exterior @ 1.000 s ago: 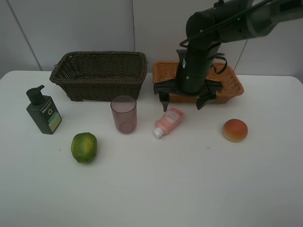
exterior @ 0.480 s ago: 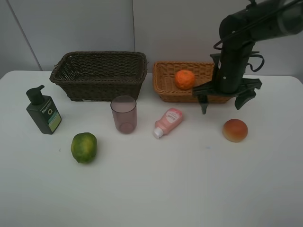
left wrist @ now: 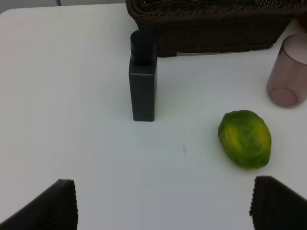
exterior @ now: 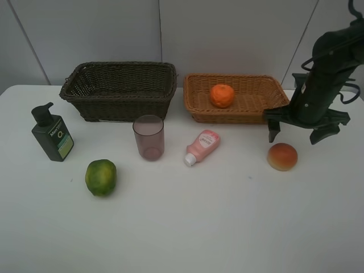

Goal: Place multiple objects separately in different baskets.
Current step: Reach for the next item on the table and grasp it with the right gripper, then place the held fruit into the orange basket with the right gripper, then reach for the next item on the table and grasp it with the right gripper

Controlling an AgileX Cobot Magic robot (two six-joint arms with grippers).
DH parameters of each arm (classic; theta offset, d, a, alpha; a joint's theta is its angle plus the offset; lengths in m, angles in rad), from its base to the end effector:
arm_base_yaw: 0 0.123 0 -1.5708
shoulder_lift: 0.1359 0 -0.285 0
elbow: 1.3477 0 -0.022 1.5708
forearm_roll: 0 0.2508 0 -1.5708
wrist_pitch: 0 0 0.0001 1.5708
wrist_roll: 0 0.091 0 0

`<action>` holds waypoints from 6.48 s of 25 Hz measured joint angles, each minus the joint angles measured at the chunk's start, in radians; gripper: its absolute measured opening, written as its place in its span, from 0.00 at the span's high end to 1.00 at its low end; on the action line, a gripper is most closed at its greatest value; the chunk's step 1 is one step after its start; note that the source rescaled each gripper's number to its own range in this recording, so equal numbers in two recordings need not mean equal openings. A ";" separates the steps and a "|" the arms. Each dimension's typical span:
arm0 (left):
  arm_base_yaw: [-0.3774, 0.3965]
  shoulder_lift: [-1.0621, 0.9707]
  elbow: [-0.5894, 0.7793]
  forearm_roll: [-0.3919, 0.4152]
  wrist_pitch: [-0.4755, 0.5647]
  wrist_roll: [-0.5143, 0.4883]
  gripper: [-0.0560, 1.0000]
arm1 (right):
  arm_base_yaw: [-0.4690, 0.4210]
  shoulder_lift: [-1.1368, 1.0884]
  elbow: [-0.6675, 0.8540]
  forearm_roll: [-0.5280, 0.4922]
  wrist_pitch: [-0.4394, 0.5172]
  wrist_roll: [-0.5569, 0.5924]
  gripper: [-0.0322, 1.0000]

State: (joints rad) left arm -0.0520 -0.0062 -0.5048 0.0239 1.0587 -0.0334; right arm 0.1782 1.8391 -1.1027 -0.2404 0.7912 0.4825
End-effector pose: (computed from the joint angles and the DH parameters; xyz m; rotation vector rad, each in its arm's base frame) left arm -0.0062 0.0022 0.2788 0.0177 2.0311 -0.0253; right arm 0.3354 0.0447 0.1622 0.2155 2.9461 -0.1924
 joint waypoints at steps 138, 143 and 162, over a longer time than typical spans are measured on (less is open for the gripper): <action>0.000 0.000 0.000 0.000 0.000 0.000 0.06 | 0.116 0.318 -0.882 0.051 0.357 -0.213 0.01; 0.000 0.000 0.000 0.000 0.000 0.000 0.06 | 0.159 0.236 -0.782 0.055 0.362 -0.215 0.01; 0.000 0.000 0.000 0.000 0.000 0.000 0.06 | 0.327 -0.093 -0.301 0.073 0.205 -0.214 0.01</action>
State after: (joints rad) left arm -0.0520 -0.0062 -0.5048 0.0239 1.0587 -0.0334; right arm 0.5049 1.7458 -1.4040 -0.1674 0.9958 0.2683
